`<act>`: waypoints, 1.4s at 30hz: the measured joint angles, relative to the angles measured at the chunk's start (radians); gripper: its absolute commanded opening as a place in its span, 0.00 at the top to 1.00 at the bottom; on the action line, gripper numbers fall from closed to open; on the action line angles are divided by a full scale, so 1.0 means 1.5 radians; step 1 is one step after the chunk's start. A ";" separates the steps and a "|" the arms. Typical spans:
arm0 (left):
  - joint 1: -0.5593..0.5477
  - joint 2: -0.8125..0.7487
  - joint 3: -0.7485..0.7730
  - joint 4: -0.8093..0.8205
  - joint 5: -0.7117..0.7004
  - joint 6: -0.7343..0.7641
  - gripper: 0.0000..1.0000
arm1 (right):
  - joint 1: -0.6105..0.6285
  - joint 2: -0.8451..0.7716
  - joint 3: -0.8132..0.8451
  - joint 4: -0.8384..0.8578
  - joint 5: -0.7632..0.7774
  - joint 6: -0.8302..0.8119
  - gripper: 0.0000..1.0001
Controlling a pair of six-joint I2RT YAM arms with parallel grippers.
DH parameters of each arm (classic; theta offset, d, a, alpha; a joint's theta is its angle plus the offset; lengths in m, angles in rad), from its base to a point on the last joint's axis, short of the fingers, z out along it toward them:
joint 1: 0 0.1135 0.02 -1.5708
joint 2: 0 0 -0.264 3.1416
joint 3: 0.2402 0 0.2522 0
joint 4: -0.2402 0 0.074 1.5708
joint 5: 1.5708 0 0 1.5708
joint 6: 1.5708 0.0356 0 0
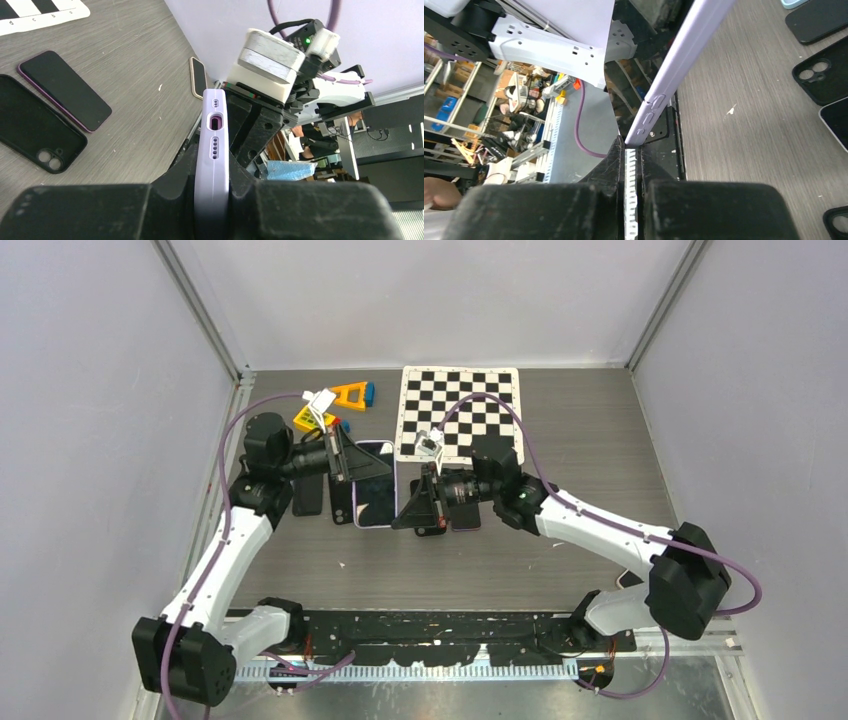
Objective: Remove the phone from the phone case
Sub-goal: Remove the phone case from the phone.
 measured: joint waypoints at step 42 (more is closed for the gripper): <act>-0.018 0.028 -0.038 -0.005 -0.271 -0.329 1.00 | 0.006 -0.221 -0.124 0.196 0.262 0.175 0.36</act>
